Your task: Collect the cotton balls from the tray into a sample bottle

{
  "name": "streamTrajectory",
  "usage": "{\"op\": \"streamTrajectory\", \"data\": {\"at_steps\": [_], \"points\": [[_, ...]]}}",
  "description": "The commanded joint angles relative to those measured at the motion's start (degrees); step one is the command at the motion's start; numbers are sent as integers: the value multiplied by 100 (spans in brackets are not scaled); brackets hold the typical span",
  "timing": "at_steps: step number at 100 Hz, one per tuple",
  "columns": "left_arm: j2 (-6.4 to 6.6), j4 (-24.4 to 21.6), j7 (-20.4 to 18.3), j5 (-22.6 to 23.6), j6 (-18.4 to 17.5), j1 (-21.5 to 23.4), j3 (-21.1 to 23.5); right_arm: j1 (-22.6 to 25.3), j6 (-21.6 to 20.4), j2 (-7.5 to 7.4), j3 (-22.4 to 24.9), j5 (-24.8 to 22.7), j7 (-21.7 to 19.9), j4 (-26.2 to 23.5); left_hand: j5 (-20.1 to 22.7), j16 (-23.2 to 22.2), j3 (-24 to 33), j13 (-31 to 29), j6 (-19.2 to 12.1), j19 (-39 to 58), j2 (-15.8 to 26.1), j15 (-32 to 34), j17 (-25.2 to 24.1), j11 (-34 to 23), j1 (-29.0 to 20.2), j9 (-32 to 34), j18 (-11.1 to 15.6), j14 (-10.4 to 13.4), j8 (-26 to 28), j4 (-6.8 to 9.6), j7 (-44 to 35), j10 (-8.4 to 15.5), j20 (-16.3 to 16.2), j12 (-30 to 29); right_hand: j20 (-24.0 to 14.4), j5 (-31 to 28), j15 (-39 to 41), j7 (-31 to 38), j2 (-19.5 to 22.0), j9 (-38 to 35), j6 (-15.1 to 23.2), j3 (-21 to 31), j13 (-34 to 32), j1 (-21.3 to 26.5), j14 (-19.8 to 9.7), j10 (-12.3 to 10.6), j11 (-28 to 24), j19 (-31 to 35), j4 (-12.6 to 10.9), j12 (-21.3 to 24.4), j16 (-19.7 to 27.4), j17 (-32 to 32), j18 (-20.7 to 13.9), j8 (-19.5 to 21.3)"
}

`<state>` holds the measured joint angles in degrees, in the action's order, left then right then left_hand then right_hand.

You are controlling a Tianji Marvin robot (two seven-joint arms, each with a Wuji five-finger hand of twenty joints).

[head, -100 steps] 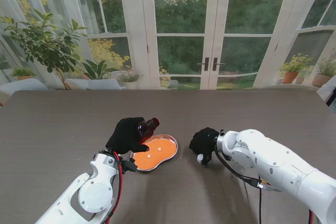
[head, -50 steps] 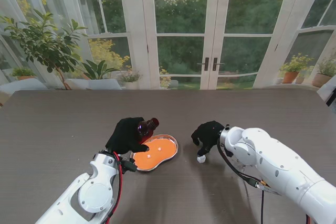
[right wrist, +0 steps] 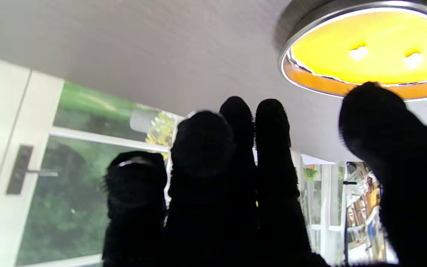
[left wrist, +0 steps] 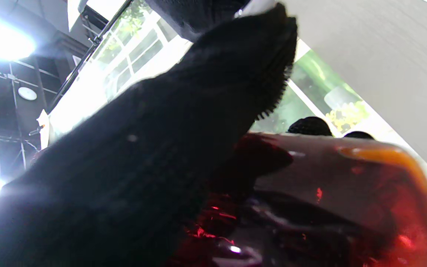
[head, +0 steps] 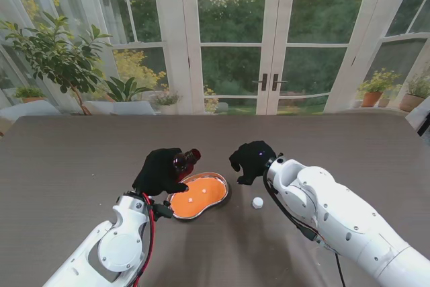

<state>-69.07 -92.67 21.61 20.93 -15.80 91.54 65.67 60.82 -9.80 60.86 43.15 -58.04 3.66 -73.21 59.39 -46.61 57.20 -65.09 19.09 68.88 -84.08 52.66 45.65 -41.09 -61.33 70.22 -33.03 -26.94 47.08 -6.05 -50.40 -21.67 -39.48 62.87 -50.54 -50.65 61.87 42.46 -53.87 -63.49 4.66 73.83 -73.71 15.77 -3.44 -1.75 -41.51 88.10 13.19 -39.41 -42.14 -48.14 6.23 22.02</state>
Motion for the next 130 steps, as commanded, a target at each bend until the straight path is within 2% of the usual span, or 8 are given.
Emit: {"op": "streamTrajectory", "data": {"at_steps": [1, 19, 32, 45, 73, 95, 130], "points": [[-18, -40, -110, -24, -35, 2, 29, 14, -30, 73, 0, 270, -69, -54, 585, -417, 469, -700, -328, 3401, 6063, 2679, 639, -647, -481, 484, -161, -269, 320, 186, -1754, -243, -271, 299, 37, -124, 138, -13, 59, -134, -57, 151, -189, -205, 15, -22, -56, 85, -176, -100, -58, -30, 56, 137], [-17, -9, -136, -50, -54, -26, 43, -31, -29, 148, -65, 505, 15, -46, 580, -417, 467, -700, -319, 3401, 6066, 2676, 639, -646, -482, 484, -161, -274, 319, 187, -1750, -245, -272, 299, 22, -152, 151, -21, 82, -161, -16, 78, -187, -311, 18, -30, -69, 104, -158, -121, -59, -35, 58, 153], [-13, -15, -145, -43, -69, -22, 60, -166, 1, 271, -288, 819, 163, 78, 583, -417, 465, -700, -323, 3400, 6065, 2676, 639, -646, -481, 484, -161, -273, 320, 186, -1751, -245, -273, 299, 22, -170, 147, -39, 48, -181, 4, 94, -189, -310, 32, -18, -68, 102, -150, -124, -54, -33, 59, 154], [-7, -46, -137, -9, -74, 14, 97, -391, 75, 446, -681, 1087, 447, 356, 579, -418, 465, -700, -322, 3400, 6067, 2678, 639, -646, -482, 484, -161, -270, 320, 187, -1749, -245, -273, 299, 25, -265, 203, -28, -49, -229, 107, 136, -194, -296, 14, -28, -83, 104, -130, -133, -73, -68, 86, 164], [3, -82, -129, 54, -133, 34, 137, -822, 173, 941, -1507, 1573, 1165, 1227, 585, -419, 466, -701, -324, 3400, 6065, 2680, 639, -644, -480, 485, -162, -267, 321, 188, -1752, -244, -274, 298, 29, -395, 507, -59, -497, -336, 221, 323, -202, -195, -31, -52, -193, 160, -56, -204, -167, -183, 139, 157], [1, -23, -157, 19, -167, -37, 93, -968, 138, 1237, -1875, 1822, 1454, 1786, 582, -423, 460, -701, -352, 3402, 6069, 2691, 641, -651, -479, 489, -163, -271, 325, 189, -1761, -220, -276, 301, 20, -189, 902, -275, -730, -484, 272, 390, -207, -156, -55, -110, -408, 251, -9, -362, -281, -272, 161, 68], [8, -50, -207, -10, -133, -37, 81, -1186, -159, 1612, -2420, 1951, 1797, 2676, 574, -421, 455, -703, -353, 3423, 6072, 2705, 660, -653, -480, 489, -142, -263, 325, 194, -1765, -215, -279, 301, 17, -388, 1689, -240, -989, -1046, 396, 396, -200, -273, -111, -199, -657, 483, 46, -580, -533, -580, 276, -41]]}}
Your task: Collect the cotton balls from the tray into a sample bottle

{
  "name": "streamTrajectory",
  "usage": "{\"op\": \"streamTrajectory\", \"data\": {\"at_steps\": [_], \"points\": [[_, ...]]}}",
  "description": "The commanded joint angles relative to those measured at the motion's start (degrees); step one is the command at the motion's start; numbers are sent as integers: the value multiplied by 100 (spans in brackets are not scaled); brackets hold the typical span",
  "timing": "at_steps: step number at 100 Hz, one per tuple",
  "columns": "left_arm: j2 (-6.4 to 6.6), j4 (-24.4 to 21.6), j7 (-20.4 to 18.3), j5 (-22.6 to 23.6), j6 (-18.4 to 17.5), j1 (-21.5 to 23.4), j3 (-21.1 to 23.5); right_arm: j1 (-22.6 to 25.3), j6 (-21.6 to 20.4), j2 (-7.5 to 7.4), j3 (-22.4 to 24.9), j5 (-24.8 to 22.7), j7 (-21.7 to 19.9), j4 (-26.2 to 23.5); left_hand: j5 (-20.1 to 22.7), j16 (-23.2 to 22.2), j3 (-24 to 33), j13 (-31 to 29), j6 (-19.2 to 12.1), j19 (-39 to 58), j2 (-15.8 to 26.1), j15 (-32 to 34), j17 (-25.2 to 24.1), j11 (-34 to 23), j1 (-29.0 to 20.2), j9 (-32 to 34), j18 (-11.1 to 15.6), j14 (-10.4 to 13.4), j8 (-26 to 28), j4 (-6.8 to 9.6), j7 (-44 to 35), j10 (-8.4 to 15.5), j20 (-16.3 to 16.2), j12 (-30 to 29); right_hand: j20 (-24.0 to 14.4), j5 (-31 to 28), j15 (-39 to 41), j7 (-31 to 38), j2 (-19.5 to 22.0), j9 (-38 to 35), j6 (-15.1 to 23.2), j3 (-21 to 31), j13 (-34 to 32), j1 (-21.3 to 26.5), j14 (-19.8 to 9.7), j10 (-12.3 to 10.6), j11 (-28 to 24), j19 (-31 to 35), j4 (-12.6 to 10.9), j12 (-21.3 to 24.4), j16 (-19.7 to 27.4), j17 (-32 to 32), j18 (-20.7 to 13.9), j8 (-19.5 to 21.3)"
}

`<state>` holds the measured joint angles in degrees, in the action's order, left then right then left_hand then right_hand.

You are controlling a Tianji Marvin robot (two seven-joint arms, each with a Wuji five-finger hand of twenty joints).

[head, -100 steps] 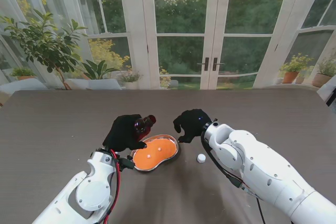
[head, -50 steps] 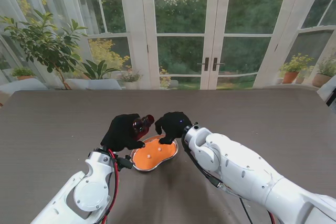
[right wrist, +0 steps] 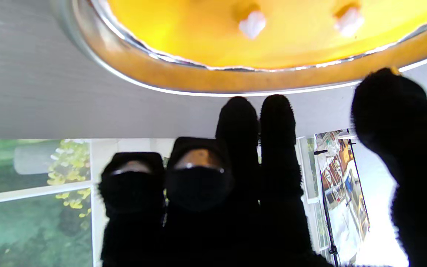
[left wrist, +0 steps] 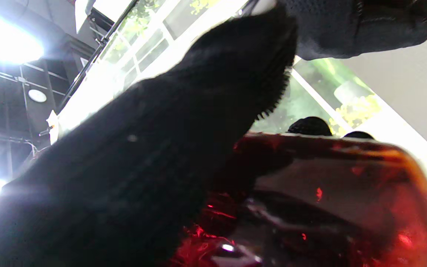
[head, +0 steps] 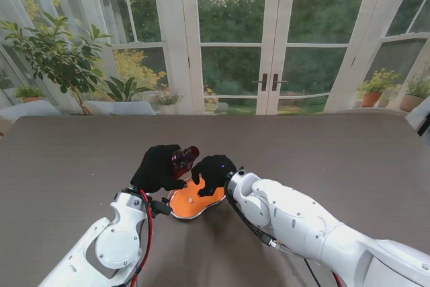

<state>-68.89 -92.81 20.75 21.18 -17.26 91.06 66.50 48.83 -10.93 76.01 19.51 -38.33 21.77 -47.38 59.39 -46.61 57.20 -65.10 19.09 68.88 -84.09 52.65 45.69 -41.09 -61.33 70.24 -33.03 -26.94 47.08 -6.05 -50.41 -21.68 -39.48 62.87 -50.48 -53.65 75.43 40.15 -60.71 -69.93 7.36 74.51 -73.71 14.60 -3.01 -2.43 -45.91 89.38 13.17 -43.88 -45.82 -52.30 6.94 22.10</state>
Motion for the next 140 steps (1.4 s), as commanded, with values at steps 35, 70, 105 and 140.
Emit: {"op": "streamTrajectory", "data": {"at_steps": [35, 70, 105, 140], "points": [[-13, -44, -135, -66, 40, 3, -23, -99, -199, 466, -309, 128, 300, 703, 570, -416, 453, -703, -363, 3450, 6071, 2726, 685, -658, -479, 493, -128, -258, 323, 199, -1770, -219, -271, 301, 20, -188, 1046, -48, -634, -888, 121, 382, -192, -99, -236, -216, -435, 592, 83, -352, -455, -522, 303, -174], [-17, -50, -129, -83, 56, 4, -25, -131, -432, 864, -553, 202, 770, 1375, 573, -408, 459, -703, -360, 3453, 6064, 2738, 688, -663, -477, 505, -141, -254, 318, 202, -1771, -212, -259, 299, 42, -457, 1270, 71, -1194, -1153, 131, 550, -193, -5, -316, -271, -455, 684, 135, -426, -567, -738, 372, -215], [-18, -37, -150, -111, 61, -17, -51, -162, -588, 1078, -754, 204, 1016, 1811, 580, -403, 470, -704, -367, 3463, 6060, 2751, 703, -665, -475, 509, -148, -256, 317, 203, -1776, -209, -251, 299, 44, -663, 1471, 102, -1262, -1277, 102, 581, -191, 119, -363, -297, -568, 775, 132, -496, -672, -889, 408, -237], [-19, -40, -145, -114, 60, -5, -45, -235, -763, 1367, -987, 274, 1312, 2416, 580, -396, 481, -703, -362, 3468, 6054, 2760, 706, -666, -472, 521, -149, -262, 313, 204, -1769, -212, -242, 298, 40, -872, 1606, 143, -1120, -1308, 83, 615, -189, 285, -351, -310, -803, 821, 94, -505, -746, -969, 456, -259]]}}
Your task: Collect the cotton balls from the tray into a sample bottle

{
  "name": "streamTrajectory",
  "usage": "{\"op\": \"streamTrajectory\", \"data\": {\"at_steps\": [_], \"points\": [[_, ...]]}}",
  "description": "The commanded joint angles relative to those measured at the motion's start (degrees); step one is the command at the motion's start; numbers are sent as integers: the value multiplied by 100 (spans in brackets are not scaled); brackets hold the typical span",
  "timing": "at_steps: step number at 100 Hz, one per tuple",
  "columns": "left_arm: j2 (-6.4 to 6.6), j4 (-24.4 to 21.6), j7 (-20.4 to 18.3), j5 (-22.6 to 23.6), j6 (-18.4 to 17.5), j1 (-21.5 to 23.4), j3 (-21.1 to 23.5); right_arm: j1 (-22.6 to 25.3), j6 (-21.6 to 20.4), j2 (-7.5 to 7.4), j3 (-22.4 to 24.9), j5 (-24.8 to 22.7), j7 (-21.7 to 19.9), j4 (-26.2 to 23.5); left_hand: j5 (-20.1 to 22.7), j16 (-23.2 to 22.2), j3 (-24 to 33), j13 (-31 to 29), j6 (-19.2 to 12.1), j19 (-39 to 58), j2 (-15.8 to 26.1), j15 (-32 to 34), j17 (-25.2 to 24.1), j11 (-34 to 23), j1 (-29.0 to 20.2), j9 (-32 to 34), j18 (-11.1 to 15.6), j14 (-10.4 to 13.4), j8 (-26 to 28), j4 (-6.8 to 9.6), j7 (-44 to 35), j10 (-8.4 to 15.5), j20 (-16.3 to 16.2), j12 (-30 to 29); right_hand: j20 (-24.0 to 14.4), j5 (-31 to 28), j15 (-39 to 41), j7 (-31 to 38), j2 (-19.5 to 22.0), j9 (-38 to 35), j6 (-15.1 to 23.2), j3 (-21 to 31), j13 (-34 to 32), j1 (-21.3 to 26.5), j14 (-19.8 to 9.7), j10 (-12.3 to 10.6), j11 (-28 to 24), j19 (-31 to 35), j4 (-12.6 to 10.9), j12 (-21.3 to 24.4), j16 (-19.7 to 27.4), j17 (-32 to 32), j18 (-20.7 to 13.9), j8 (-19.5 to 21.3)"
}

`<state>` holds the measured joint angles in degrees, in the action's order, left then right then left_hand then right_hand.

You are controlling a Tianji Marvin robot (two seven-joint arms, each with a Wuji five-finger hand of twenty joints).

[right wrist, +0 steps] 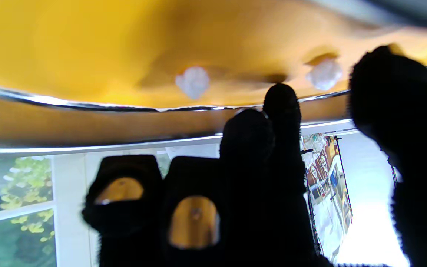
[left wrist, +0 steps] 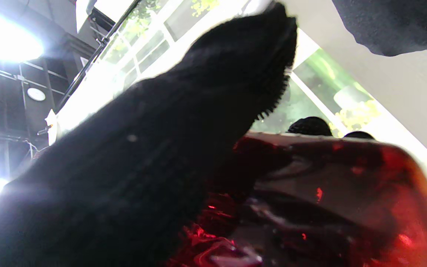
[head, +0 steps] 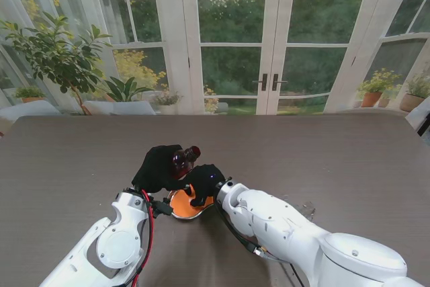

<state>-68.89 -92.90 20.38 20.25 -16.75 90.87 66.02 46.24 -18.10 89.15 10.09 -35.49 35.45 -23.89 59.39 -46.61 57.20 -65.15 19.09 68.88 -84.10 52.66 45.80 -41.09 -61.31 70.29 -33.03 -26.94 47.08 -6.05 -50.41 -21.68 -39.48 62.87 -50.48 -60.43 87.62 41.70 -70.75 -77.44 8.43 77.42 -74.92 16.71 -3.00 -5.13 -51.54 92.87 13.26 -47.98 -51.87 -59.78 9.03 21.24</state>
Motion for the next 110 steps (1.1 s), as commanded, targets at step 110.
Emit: {"op": "streamTrajectory", "data": {"at_steps": [110], "points": [[-17, -28, -128, -38, 24, 21, -9, 11, -538, 309, -270, 168, 145, 702, 573, -386, 478, -696, -357, 3476, 6060, 2757, 697, -658, -471, 516, -140, -264, 309, 203, -1764, -209, -226, 294, -32, -342, 593, 2114, 717, -560, 101, 135, -59, 920, -163, 144, -700, 549, 1189, 176, -231, -205, 400, -2139]]}}
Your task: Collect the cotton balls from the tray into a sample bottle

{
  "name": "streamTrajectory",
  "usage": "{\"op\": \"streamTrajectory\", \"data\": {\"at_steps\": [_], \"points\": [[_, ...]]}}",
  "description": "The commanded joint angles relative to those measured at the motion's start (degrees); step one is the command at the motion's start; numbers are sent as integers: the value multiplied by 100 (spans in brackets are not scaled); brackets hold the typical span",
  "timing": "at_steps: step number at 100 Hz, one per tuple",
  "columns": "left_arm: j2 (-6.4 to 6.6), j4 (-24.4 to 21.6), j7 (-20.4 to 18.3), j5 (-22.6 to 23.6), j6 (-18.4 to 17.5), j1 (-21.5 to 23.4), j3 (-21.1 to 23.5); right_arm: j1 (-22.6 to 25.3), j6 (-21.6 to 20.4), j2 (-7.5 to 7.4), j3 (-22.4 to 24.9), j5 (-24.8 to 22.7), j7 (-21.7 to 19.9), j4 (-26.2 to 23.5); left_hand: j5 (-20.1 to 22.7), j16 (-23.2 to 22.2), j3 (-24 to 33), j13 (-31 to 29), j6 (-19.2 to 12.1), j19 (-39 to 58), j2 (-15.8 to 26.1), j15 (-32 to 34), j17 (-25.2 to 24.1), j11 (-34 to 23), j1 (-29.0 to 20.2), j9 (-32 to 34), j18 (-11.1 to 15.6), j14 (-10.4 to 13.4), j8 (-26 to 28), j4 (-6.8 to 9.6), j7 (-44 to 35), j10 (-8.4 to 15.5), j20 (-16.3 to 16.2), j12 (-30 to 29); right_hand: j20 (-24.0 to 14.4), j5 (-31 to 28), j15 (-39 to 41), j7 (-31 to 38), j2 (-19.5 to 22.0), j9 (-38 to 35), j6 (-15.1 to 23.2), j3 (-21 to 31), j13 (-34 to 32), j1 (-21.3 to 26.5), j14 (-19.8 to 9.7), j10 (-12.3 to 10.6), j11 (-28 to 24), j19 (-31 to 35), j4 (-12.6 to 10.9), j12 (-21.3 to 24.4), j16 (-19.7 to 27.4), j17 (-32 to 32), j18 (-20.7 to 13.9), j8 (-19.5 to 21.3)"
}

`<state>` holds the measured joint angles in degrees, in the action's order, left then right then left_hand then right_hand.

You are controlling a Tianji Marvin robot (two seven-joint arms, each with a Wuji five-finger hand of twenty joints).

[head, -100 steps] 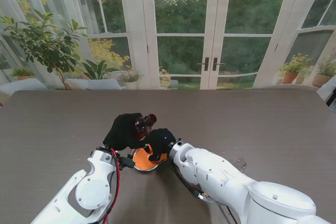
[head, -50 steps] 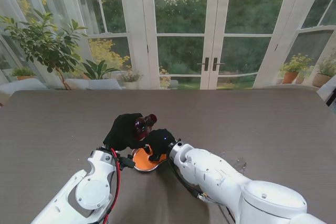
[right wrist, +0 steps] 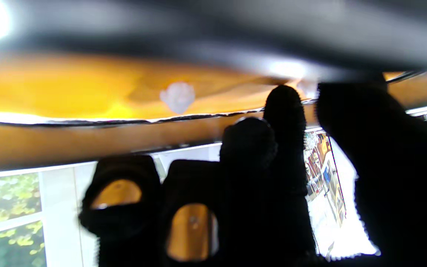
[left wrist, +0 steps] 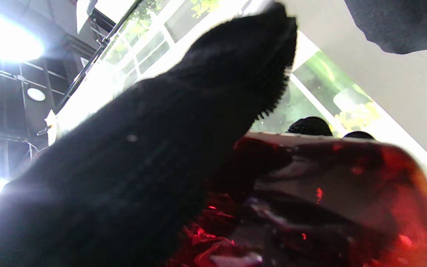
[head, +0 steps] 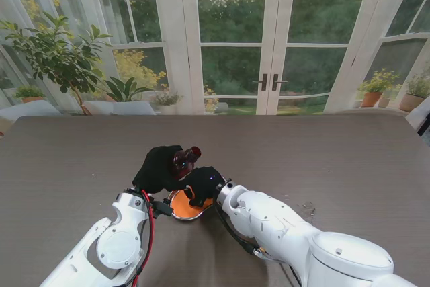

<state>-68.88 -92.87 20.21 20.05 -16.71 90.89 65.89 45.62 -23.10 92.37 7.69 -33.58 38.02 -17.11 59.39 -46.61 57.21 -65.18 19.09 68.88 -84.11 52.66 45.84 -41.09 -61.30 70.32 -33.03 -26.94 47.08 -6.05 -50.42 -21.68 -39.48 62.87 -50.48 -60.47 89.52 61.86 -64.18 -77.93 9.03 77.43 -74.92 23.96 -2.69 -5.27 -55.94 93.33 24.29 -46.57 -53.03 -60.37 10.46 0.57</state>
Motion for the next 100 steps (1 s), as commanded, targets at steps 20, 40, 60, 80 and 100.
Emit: {"op": "streamTrajectory", "data": {"at_steps": [20, 40, 60, 80, 100], "points": [[-18, -32, -103, -9, 19, 27, 11, 85, -130, 21, -11, 23, -75, 95, 581, -386, 476, -694, -362, 3477, 6060, 2757, 692, -657, -473, 513, -140, -264, 311, 202, -1769, -210, -225, 293, -45, -423, 423, 285, 128, -511, -35, 203, -59, 172, -248, 125, -335, 534, 70, 0, -123, -152, 183, 99], [-17, -30, -104, -11, 19, 30, 13, 97, -199, 37, 42, 96, -102, 144, 575, -386, 471, -694, -349, 3477, 6062, 2757, 692, -656, -474, 513, -140, -264, 308, 201, -1760, -210, -225, 293, -32, -365, 403, 284, 476, -500, -68, 258, -62, 110, -301, 49, -358, 533, 16, -39, -113, -136, 96, 405], [-21, -22, -102, -23, 25, 25, 5, 101, -189, -7, 182, 151, -143, 85, 569, -386, 468, -694, -356, 3477, 6065, 2757, 692, -652, -478, 505, -140, -264, 307, 202, -1757, -209, -224, 293, -28, -322, 401, 263, 584, -494, -76, 259, -62, 109, -321, 46, -343, 535, -11, -61, -110, -130, 66, 528], [-22, -18, -109, -42, 35, 18, -6, 97, -168, -152, 365, 164, -235, -108, 574, -384, 471, -694, -359, 3477, 6061, 2754, 692, -651, -476, 504, -140, -261, 308, 202, -1760, -206, -224, 293, -24, -323, 394, 230, 568, -493, -76, 266, -63, 105, -332, 9, -341, 543, -9, -96, -107, -129, 14, 578], [-24, -4, -120, -58, 54, -3, -20, 151, 25, -496, 752, 169, -493, -694, 574, -384, 473, -694, -354, 3477, 6060, 2753, 692, -646, -473, 500, -140, -261, 307, 201, -1760, -206, -224, 291, -18, -325, 393, 221, 565, -494, -77, 264, -64, 99, -349, 21, -338, 540, -5, -112, -107, -130, -5, 590]]}}
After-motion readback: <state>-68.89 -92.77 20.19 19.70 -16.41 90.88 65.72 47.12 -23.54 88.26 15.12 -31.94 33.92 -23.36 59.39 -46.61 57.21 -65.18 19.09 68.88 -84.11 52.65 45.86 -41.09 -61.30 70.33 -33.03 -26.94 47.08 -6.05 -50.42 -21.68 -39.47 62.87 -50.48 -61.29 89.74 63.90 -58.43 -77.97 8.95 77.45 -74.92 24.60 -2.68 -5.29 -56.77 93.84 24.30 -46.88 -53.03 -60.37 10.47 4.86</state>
